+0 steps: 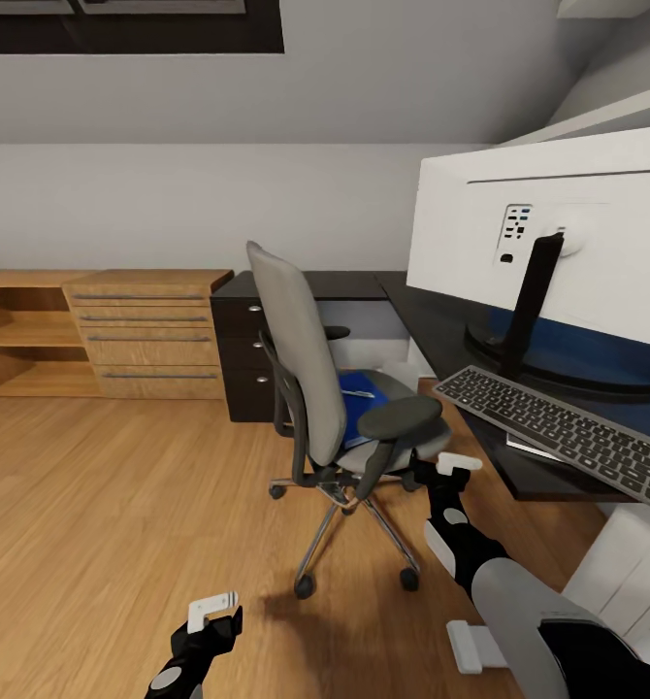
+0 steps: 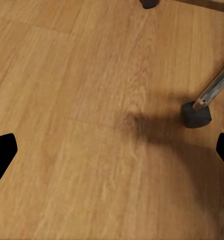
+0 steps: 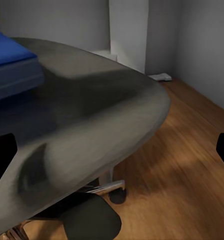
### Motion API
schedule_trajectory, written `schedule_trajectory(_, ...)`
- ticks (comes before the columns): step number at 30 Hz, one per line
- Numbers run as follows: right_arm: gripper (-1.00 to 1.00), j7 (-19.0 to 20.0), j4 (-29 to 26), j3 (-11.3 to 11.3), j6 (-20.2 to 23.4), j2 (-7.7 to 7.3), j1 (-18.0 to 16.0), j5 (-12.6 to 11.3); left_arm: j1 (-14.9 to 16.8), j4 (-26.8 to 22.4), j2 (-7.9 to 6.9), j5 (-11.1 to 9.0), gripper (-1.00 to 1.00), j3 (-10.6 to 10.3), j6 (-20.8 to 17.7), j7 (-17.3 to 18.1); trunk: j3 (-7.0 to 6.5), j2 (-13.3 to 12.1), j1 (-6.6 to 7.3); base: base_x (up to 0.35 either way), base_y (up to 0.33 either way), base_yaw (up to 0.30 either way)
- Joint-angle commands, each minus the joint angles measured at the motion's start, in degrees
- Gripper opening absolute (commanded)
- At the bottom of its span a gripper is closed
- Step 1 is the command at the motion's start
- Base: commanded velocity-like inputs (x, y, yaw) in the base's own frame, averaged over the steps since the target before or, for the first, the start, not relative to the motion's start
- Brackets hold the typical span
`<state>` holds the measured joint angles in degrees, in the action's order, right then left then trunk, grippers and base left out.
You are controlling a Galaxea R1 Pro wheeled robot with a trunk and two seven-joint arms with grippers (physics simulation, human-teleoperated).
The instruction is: In the bedroom, organize the workspace by keeping the computer under the desk, ensuring the monitor is on the desk, placing the keyboard on the desk next to the monitor, placing the mouse on the desk next to the keyboard, moving the folder from the swivel chair onto the desk next to the mouse, stacking the notebook on top of the folder with the pen on top of the notebook, and positioning the swivel chair next to the desk.
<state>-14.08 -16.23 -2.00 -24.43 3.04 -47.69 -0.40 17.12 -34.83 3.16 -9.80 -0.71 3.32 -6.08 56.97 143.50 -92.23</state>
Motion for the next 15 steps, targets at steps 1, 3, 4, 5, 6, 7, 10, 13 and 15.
schedule_trajectory(1, 1.00, 0.0, 0.0, -0.2, -0.2, 0.03, 0.0, 0.0, 0.0, 0.0, 0.00, -0.5, 1.00, -0.1, 0.2, -0.2, 0.05, 0.0, 0.01, 0.001, 0.000, 0.000)
schedule_trajectory(3, 1.00, 0.0, 0.0, -0.2, -0.3, 0.03, 0.0, 0.0, 0.0, 0.0, 0.00, -0.5, 1.00, -0.1, 0.2, -0.3, 0.05, 0.0, 0.01, 0.001, 0.000, 0.000)
schedule_trajectory(4, 1.00, 0.0, 0.0, -0.2, -0.3, 0.03, 0.0, 0.0, 0.0, 0.0, 0.00, -0.5, 1.00, 0.0, 0.1, -0.3, 0.05, 0.0, 0.01, 0.000, 0.000, 0.000)
schedule_trajectory(5, 1.00, 0.0, 0.0, -0.2, -0.3, 0.03, 0.0, 0.0, 0.0, 0.0, 0.00, -0.5, 1.00, 0.0, 0.1, -0.3, 0.05, 0.0, 0.01, 0.000, 0.000, 0.000)
schedule_trajectory(6, 1.00, 0.0, 0.0, -0.2, -0.3, 0.02, 0.0, 0.0, 0.0, 0.0, 0.00, -0.5, 1.00, 0.0, 0.1, -0.4, 0.05, 0.0, 0.01, 0.000, 0.000, 0.000)
schedule_trajectory(7, 1.00, 0.0, 0.0, -0.2, -0.3, -0.02, 0.0, 0.0, 0.0, 0.0, 0.02, -0.5, 1.00, -0.1, 0.1, -0.4, 0.05, 0.0, 0.01, 0.000, 0.000, 0.000)
schedule_trajectory(10, 1.00, 0.0, 0.0, -0.2, -0.3, -0.23, 0.0, -0.1, 0.0, 0.0, 0.06, -0.5, 1.00, -0.1, 0.1, -0.4, 0.72, 0.1, -0.06, 0.000, 0.000, 0.000)
schedule_trajectory(13, 1.00, 0.0, 0.0, -0.2, -0.3, -0.54, 0.0, -0.1, 0.0, 0.0, 0.08, -0.5, 1.00, -0.1, 0.2, -0.4, 1.38, 0.1, -0.14, 0.000, 0.000, 0.000)
schedule_trajectory(15, 1.00, 0.0, 0.0, -0.2, -1.1, -0.64, 0.0, -0.1, 0.0, 0.0, 0.09, -0.5, 1.00, -0.1, 0.2, -0.4, 1.82, 0.1, -0.19, 0.000, 0.000, 0.000)
